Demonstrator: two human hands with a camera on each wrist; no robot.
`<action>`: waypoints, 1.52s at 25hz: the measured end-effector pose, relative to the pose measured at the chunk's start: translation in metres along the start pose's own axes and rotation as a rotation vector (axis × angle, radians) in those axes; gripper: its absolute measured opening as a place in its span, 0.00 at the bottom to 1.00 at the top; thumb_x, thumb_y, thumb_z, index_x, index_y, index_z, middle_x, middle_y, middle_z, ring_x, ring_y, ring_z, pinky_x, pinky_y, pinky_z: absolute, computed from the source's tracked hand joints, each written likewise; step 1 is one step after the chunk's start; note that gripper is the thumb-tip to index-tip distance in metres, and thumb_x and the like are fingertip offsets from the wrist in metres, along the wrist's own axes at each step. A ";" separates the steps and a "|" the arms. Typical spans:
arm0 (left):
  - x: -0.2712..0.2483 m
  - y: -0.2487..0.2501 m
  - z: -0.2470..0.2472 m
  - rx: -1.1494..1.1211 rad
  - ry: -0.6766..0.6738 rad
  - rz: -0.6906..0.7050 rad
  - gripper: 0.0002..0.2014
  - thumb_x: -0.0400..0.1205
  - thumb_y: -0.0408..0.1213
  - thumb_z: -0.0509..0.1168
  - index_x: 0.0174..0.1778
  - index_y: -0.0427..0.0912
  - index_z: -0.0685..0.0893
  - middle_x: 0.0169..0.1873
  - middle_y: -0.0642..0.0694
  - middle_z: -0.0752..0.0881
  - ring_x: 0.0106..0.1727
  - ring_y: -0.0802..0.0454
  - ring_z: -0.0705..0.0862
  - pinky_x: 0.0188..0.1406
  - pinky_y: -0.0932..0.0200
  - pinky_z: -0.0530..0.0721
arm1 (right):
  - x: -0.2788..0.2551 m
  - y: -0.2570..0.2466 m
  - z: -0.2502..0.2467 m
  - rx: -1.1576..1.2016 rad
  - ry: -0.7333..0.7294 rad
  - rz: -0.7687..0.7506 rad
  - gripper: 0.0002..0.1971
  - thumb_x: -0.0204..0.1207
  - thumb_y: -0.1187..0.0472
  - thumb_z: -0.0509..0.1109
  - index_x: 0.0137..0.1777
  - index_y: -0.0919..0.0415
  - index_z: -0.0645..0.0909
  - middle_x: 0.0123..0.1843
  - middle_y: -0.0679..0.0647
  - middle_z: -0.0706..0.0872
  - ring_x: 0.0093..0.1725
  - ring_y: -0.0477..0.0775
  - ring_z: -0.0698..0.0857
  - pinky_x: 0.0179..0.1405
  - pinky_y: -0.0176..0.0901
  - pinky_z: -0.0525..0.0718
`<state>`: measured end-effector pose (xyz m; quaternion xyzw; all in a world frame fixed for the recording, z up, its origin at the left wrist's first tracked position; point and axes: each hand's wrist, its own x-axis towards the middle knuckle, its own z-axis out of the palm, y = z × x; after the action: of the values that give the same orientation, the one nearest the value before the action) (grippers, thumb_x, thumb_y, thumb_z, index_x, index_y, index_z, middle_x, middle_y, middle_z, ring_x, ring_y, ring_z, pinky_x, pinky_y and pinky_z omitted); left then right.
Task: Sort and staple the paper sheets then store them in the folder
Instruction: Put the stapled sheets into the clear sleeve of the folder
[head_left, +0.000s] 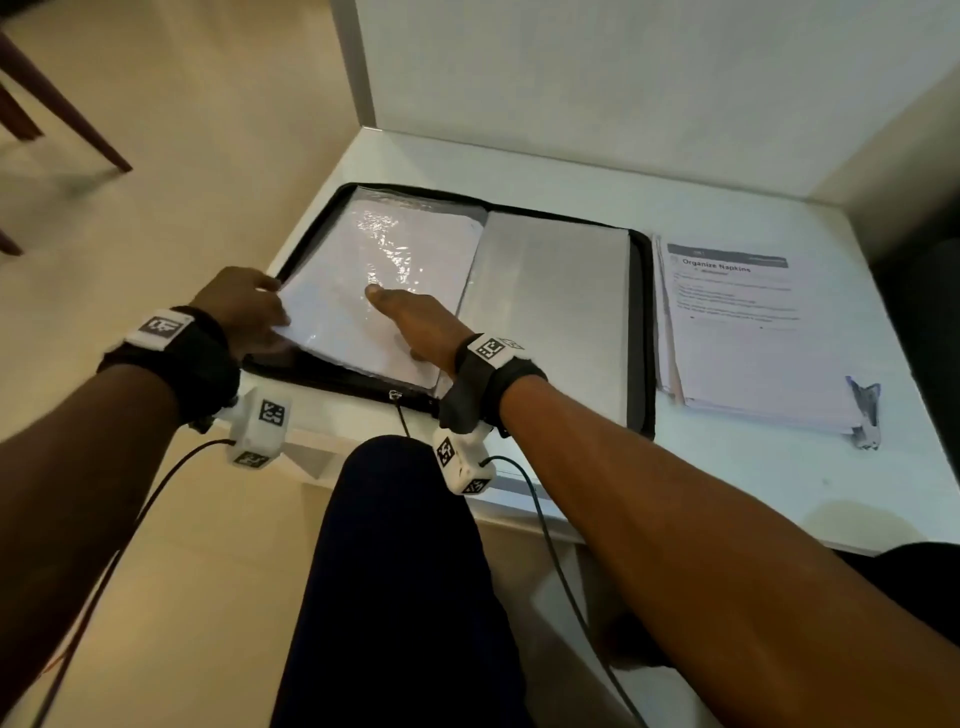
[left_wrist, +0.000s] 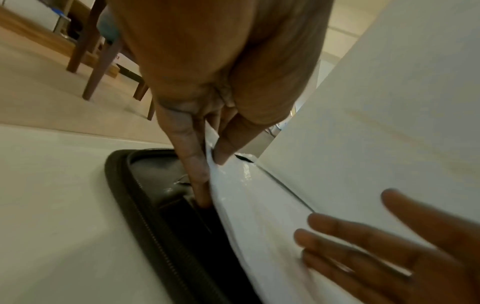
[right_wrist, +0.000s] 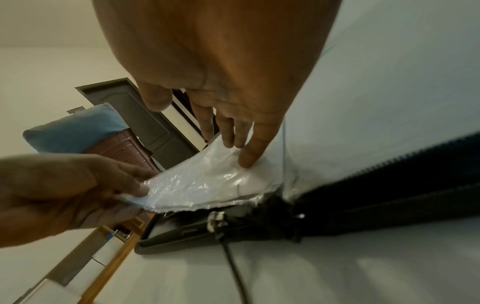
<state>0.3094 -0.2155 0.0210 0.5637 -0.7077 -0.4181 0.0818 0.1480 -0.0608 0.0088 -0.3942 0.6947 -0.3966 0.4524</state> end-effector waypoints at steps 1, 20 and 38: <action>0.006 0.000 0.004 0.163 0.051 -0.016 0.14 0.78 0.27 0.71 0.60 0.29 0.85 0.60 0.26 0.86 0.56 0.27 0.87 0.59 0.37 0.89 | 0.000 0.006 -0.011 -0.013 0.035 -0.020 0.28 0.90 0.42 0.57 0.81 0.58 0.74 0.83 0.57 0.74 0.80 0.60 0.74 0.81 0.60 0.71; -0.070 0.250 0.395 0.796 -0.320 0.777 0.23 0.87 0.35 0.60 0.80 0.45 0.73 0.81 0.48 0.69 0.85 0.48 0.61 0.83 0.21 0.52 | -0.138 0.218 -0.414 -0.336 0.765 0.630 0.28 0.74 0.51 0.80 0.67 0.66 0.79 0.65 0.64 0.85 0.63 0.68 0.85 0.63 0.55 0.85; -0.072 0.268 0.405 0.381 -0.284 0.750 0.32 0.89 0.46 0.62 0.87 0.36 0.62 0.83 0.37 0.70 0.84 0.38 0.68 0.83 0.42 0.69 | -0.190 0.193 -0.413 -0.271 1.013 0.187 0.12 0.85 0.62 0.62 0.59 0.59 0.87 0.61 0.58 0.89 0.59 0.57 0.85 0.60 0.49 0.86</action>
<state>-0.0986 0.0535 -0.0281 0.2102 -0.9318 -0.2950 0.0245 -0.2243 0.2636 0.0076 -0.1444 0.9033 -0.4021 0.0385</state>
